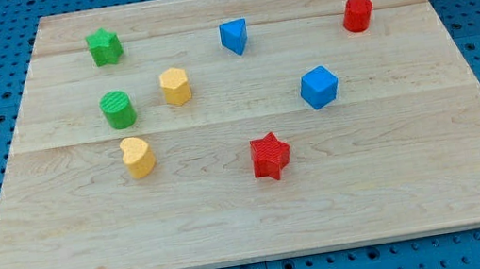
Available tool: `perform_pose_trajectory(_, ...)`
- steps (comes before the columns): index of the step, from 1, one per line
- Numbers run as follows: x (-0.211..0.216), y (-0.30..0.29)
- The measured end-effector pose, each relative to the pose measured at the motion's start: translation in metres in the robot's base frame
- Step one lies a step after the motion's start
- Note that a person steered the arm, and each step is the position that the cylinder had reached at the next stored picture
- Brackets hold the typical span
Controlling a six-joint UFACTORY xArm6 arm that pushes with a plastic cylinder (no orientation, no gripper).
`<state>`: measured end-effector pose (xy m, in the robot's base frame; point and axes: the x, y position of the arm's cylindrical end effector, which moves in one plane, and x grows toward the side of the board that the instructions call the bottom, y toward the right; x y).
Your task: Move the red circle towards the bottom left
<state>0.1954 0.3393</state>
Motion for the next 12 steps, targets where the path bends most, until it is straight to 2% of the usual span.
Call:
perform_pose_trajectory(3,0.007,-0.001)
perform_pose_trajectory(4,0.046,-0.006)
perform_pose_trajectory(5,0.074,-0.066)
perform_pose_trajectory(6,0.082,-0.131)
perform_pose_trajectory(7,0.127,-0.176)
perform_pose_trajectory(8,0.155,-0.233)
perform_pose_trajectory(9,0.130,-0.202)
perform_pose_trajectory(10,0.116,-0.229)
perform_pose_trajectory(11,0.150,-0.312)
perform_pose_trajectory(12,0.186,-0.351)
